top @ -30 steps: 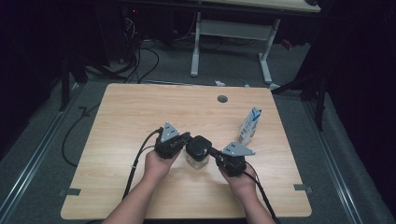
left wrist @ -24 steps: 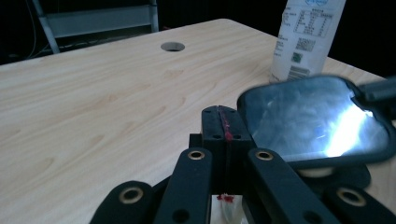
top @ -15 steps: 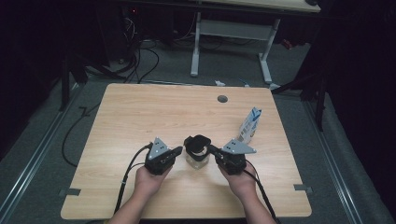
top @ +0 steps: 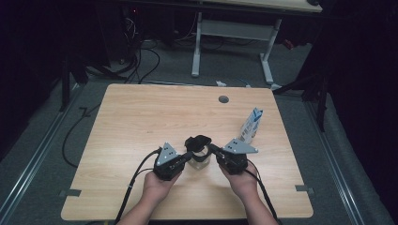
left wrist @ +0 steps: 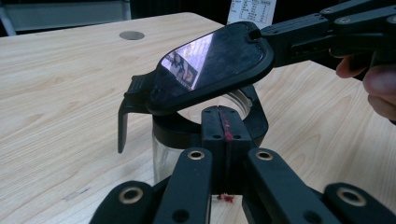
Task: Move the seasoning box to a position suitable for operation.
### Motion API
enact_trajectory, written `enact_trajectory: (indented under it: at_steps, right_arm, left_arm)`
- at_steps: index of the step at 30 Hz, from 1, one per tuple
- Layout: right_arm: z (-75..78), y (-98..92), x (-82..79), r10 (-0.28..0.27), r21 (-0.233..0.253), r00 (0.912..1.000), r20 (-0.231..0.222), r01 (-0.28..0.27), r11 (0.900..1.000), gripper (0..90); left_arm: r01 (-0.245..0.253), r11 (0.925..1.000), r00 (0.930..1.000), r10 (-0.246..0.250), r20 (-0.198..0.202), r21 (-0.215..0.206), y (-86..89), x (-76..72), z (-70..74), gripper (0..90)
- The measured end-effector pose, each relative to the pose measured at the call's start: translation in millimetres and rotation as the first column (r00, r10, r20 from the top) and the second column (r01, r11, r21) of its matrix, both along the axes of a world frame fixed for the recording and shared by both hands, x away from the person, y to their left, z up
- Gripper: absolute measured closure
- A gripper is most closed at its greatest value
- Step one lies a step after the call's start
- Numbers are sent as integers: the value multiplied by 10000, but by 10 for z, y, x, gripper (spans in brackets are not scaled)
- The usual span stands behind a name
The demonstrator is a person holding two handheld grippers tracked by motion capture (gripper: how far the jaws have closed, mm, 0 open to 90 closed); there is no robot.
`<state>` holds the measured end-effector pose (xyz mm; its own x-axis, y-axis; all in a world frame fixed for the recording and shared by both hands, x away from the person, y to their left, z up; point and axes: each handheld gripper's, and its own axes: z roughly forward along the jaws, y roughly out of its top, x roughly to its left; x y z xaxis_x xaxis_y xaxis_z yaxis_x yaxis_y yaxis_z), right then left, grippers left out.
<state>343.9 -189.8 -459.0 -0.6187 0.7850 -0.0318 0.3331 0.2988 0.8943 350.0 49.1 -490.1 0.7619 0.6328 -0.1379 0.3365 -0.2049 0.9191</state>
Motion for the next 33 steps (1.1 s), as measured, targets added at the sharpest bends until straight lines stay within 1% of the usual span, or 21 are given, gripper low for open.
enact_trajectory:
  at_steps: [2,8,13,16,23,32,33]
  right_arm:
    - [-2,4,-1,23,24,10000,-15,-23,10000,900]
    - [-5,12,-1,41,29,10000,-32,-41,10000,900]
    - [-4,18,-7,12,25,10000,-73,-12,10000,899]
    - [-11,27,-8,96,-16,9999,-59,-96,10000,899]
    - [-73,93,-25,286,-117,9993,-235,-289,9995,899]
    - [-134,133,-22,306,-284,9989,-355,-317,9991,899]
    - [-145,138,-17,316,-301,9988,-369,-327,9990,900]
  left_arm:
    - [34,10000,10000,-34,3,34,-20,-2,-2,897]
    - [91,9999,10000,-90,34,-89,-69,-13,6,897]
    - [56,9997,10000,-55,32,-219,-74,-9,13,897]
    - [58,9997,10000,-57,46,-229,-69,-9,24,897]
    - [39,9996,9999,-36,117,-269,-78,-8,60,897]
    - [17,9995,9997,-9,246,-324,-102,6,113,897]
    - [-15,9992,9997,25,263,-393,-104,8,118,897]
